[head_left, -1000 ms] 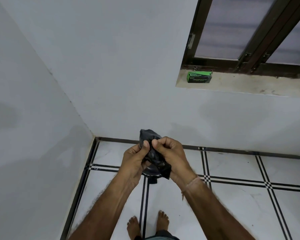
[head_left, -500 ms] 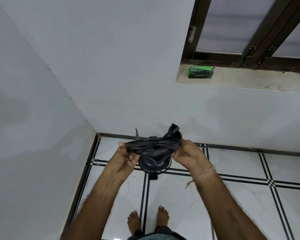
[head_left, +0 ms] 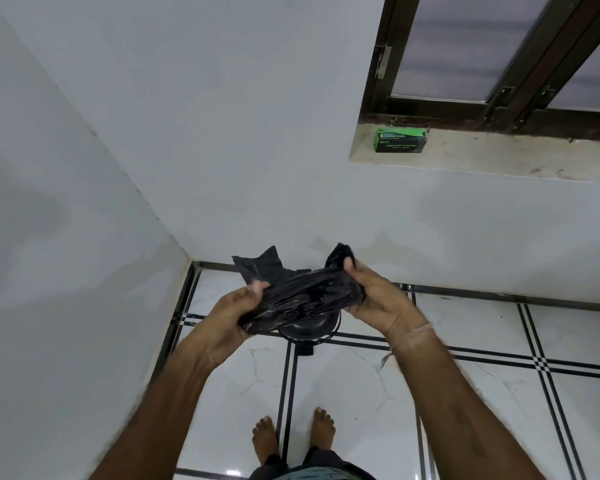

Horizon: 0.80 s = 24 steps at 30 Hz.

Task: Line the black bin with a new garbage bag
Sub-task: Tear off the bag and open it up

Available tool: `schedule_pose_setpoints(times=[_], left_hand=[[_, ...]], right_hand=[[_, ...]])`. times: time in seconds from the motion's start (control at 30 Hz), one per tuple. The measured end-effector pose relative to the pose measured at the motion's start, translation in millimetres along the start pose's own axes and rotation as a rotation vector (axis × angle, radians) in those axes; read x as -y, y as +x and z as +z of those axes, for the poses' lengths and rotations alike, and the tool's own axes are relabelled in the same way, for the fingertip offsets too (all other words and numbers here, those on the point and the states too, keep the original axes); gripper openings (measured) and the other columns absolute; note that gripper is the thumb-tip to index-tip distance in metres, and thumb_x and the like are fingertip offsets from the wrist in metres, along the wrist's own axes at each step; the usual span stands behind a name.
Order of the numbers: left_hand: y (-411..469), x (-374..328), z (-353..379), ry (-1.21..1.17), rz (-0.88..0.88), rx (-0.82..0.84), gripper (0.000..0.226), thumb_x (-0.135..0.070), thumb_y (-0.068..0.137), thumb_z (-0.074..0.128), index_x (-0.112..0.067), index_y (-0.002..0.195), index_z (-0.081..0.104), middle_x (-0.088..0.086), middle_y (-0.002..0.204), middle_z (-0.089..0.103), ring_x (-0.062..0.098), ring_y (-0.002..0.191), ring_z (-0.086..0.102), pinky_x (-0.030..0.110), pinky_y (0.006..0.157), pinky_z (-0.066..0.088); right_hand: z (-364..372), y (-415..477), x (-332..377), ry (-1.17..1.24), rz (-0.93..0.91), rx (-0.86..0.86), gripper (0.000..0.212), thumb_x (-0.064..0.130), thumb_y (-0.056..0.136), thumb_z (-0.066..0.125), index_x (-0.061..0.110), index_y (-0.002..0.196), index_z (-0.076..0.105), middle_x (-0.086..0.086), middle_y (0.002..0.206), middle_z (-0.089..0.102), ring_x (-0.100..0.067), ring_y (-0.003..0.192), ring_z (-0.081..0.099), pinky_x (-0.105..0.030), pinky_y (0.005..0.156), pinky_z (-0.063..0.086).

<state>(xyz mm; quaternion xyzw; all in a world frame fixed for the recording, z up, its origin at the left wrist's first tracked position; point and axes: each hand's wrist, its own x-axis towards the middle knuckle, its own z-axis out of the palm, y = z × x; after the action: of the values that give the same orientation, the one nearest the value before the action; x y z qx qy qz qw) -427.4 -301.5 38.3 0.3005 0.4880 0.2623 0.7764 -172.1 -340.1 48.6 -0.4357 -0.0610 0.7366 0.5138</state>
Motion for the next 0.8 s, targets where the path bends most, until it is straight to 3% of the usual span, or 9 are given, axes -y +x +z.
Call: schedule_pose_setpoints(times=[0.1, 0.17, 0.27, 0.33, 0.47, 0.57, 0.63, 0.8], left_hand=[[-4, 6, 3, 0.175, -0.042, 0.086, 0.056, -0.047, 0.088, 0.072, -0.001, 0.119, 0.073, 0.023, 0.122, 0.073, 0.026, 0.102, 0.071, 0.031, 0.087, 0.057], [-8, 1, 10, -0.039, -0.038, 0.017, 0.048, -0.045, 0.098, 0.061, -0.002, 0.111, 0.076, 0.018, 0.114, 0.077, 0.026, 0.098, 0.075, 0.033, 0.084, 0.061], [1, -4, 1, -0.462, 0.028, -0.148, 0.044, -0.034, 0.107, 0.044, -0.014, 0.091, 0.079, 0.007, 0.088, 0.082, 0.018, 0.076, 0.079, 0.035, 0.063, 0.065], [8, -3, -10, -0.626, 0.065, -0.256, 0.039, -0.028, 0.111, 0.039, -0.018, 0.098, 0.075, 0.007, 0.087, 0.081, 0.019, 0.075, 0.079, 0.036, 0.058, 0.064], [13, -1, -12, -0.714, 0.086, -0.283, 0.037, -0.015, 0.109, 0.041, -0.005, 0.099, 0.075, 0.011, 0.085, 0.08, 0.021, 0.072, 0.079, 0.035, 0.062, 0.065], [10, -5, -13, -0.76, 0.199, -0.245, 0.021, -0.011, 0.097, 0.058, -0.014, 0.115, 0.068, 0.008, 0.092, 0.081, 0.019, 0.078, 0.079, 0.037, 0.068, 0.066], [12, -5, -20, -0.769, 0.254, -0.256, 0.035, -0.009, 0.084, 0.068, -0.018, 0.118, 0.069, 0.007, 0.107, 0.079, 0.02, 0.086, 0.079, 0.039, 0.069, 0.065], [18, -5, -27, -0.58, 0.244, -0.26, 0.042, -0.018, 0.105, 0.051, -0.008, 0.146, 0.055, 0.006, 0.124, 0.071, 0.021, 0.102, 0.074, 0.037, 0.085, 0.063]], right_hand=[[-4, 7, 0, 0.156, -0.015, -0.09, 0.009, 0.011, 0.094, 0.062, 0.017, 0.097, 0.067, -0.01, 0.087, 0.078, -0.023, 0.071, 0.077, -0.038, 0.061, 0.065], [-7, 9, -5, 0.158, -0.021, -0.058, 0.008, 0.015, 0.091, 0.064, 0.017, 0.097, 0.068, -0.01, 0.09, 0.078, -0.023, 0.075, 0.077, -0.04, 0.064, 0.065], [-16, 4, -8, 0.145, -0.034, 0.015, 0.012, 0.019, 0.095, 0.062, 0.015, 0.103, 0.069, -0.01, 0.104, 0.076, -0.025, 0.09, 0.077, -0.042, 0.076, 0.064], [-23, 2, -10, 0.132, -0.046, 0.058, 0.018, 0.014, 0.095, 0.06, 0.018, 0.11, 0.069, -0.008, 0.11, 0.075, -0.023, 0.095, 0.075, -0.04, 0.083, 0.064], [-32, 0, -9, 0.058, -0.069, 0.104, 0.03, 0.01, 0.104, 0.047, 0.022, 0.122, 0.068, -0.006, 0.117, 0.074, -0.022, 0.101, 0.074, -0.036, 0.081, 0.063], [-40, -2, -4, 0.025, -0.073, 0.09, 0.03, 0.015, 0.106, 0.045, 0.021, 0.126, 0.066, -0.006, 0.12, 0.072, -0.022, 0.102, 0.073, -0.035, 0.082, 0.063], [-44, -3, -1, 0.01, -0.063, 0.065, 0.029, 0.022, 0.105, 0.046, 0.019, 0.124, 0.069, -0.008, 0.119, 0.072, -0.023, 0.101, 0.073, -0.036, 0.081, 0.063], [-51, -5, 0, -0.137, -0.041, 0.065, 0.03, 0.027, 0.089, 0.063, 0.009, 0.107, 0.079, -0.013, 0.111, 0.077, -0.024, 0.095, 0.076, -0.038, 0.079, 0.063]])
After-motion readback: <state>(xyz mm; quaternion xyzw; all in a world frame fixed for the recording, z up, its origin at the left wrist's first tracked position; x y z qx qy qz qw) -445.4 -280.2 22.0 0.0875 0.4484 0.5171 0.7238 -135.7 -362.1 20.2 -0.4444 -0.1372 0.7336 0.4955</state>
